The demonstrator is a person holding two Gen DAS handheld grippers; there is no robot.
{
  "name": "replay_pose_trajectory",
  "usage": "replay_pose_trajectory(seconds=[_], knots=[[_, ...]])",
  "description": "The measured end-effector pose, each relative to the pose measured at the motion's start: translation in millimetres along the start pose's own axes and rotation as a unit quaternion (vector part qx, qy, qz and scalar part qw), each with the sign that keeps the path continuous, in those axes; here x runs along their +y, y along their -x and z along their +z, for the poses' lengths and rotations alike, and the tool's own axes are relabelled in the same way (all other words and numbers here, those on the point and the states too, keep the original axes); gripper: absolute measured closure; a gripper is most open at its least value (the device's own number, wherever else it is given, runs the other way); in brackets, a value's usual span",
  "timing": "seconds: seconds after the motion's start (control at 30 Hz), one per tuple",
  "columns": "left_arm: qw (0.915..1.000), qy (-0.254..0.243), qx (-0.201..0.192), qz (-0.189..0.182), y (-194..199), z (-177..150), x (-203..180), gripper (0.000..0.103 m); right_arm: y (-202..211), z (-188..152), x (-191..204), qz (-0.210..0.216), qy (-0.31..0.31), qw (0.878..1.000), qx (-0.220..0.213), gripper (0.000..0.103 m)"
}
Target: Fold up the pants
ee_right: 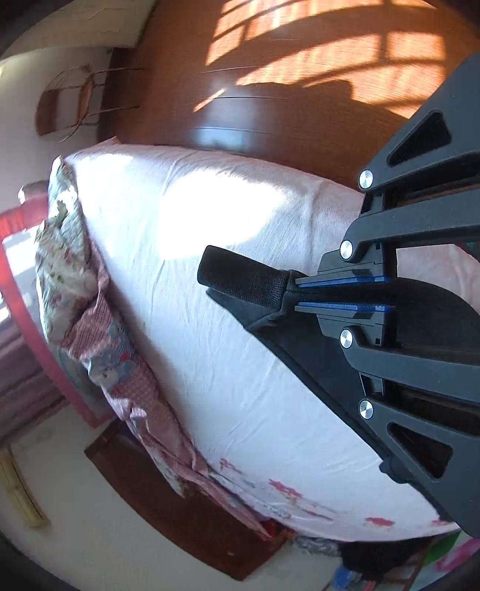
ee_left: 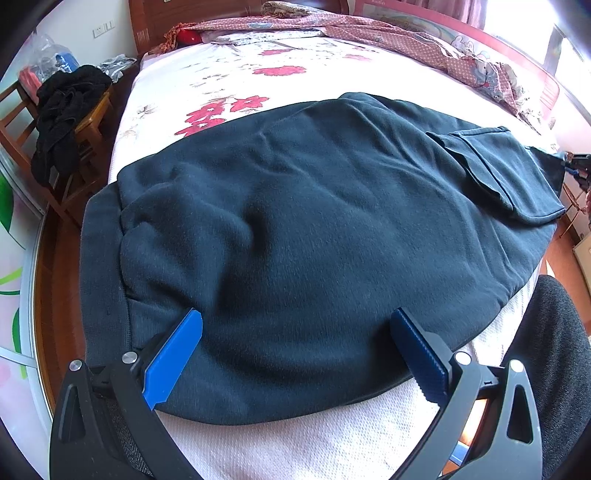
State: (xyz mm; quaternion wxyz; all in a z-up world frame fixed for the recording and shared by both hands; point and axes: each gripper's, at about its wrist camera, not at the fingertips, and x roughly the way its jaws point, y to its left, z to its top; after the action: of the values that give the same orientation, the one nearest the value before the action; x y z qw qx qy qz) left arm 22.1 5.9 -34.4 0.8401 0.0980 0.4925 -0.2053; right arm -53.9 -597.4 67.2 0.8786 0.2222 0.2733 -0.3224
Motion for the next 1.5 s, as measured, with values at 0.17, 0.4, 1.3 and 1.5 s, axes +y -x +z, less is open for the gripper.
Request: replay_pose_trajectory(seconds=[0.17, 0.4, 1.3, 1.5], knots=[[1.0000, 0.000, -0.003, -0.001, 0.2, -0.8, 0.5, 0.002, 92.5, -71.7, 160.8, 0.042, 0.303, 0.949, -0.082, 0.096], [0.9999, 0.000, -0.007, -0.010, 1.9, -1.8, 2.4, 0.002, 94.8, -282.4, 280.3, 0.107, 0.586, 0.803, -0.026, 0.097], [0.9982, 0.026, -0.023, -0.048, 39.5, -7.0, 37.6, 0.002, 97.1, -236.7, 247.6, 0.148, 0.555, 0.818, 0.022, 0.069], [0.9989, 0.023, -0.021, -0.036, 34.1, -8.4, 33.2, 0.002, 85.6, -269.1, 264.1, 0.133, 0.621, 0.773, 0.004, 0.069]])
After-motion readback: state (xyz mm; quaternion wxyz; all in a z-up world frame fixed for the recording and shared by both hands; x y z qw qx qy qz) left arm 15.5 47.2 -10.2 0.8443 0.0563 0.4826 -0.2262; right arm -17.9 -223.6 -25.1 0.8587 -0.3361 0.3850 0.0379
